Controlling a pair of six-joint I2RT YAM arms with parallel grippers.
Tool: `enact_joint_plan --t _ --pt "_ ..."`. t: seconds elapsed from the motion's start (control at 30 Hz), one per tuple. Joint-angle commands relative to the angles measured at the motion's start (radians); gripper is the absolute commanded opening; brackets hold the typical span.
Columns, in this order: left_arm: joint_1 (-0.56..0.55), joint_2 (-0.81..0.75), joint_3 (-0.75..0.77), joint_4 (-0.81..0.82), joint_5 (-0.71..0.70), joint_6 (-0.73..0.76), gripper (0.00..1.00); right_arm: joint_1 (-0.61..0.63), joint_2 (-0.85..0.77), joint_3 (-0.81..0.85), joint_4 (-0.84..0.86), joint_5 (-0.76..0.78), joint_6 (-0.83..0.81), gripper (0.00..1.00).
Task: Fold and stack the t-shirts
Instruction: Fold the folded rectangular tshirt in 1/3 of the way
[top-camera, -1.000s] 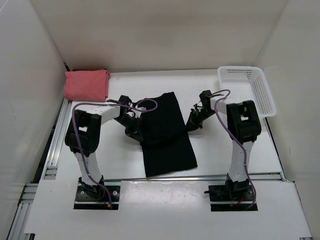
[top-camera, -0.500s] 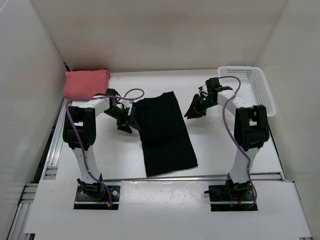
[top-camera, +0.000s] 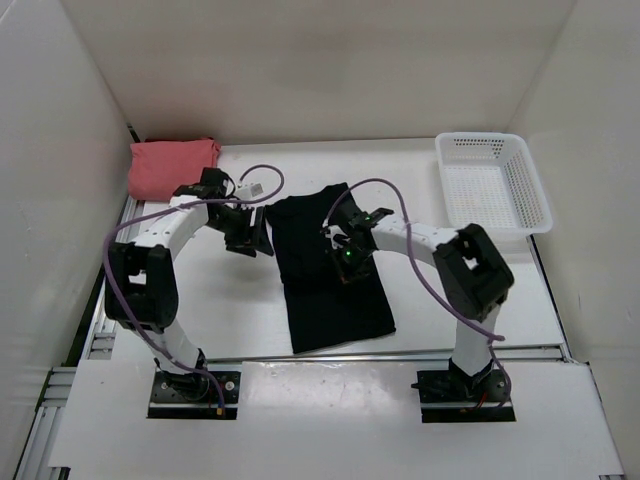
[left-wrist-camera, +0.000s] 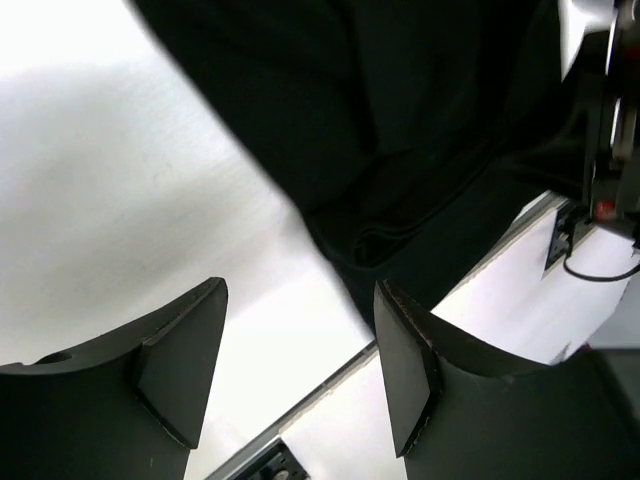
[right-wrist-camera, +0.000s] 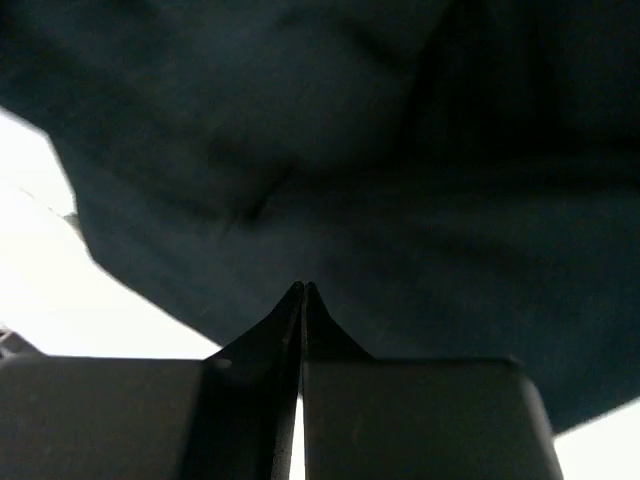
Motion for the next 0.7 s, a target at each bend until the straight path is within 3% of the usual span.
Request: enact_joint_plan --t 0.0,0.23,0.4,0.53,0.63,0.67 --pt "-0.003 -0.016 -0.046 0.001 -0.019 0.008 0.71 -0.008 0.078 0.11 0.005 0.083 -0.021 0.0" --pt "-0.095 -0.085 -0.097 0.001 -0.125 0.008 0.71 -0.018 0.228 0.293 0.031 0.138 0.072 0.0" --pt "-0.335 -0.201 -0.192 0.001 -0.238 0.008 0.72 -0.048 0.304 0.383 0.042 0.111 0.136 0.0" --pt "-0.527 -0.235 -0.225 0.001 -0.29 0.008 0.75 -0.071 0.281 0.351 0.032 0.05 0.167 0.0" --pt "-0.63 -0.226 -0.241 0.001 -0.29 0.008 0.78 -0.083 0.174 0.308 -0.009 0.023 0.179 0.13" --pt "-0.645 -0.215 -0.258 0.032 -0.313 0.008 0.78 -0.093 0.111 0.308 -0.03 0.023 0.179 0.26"
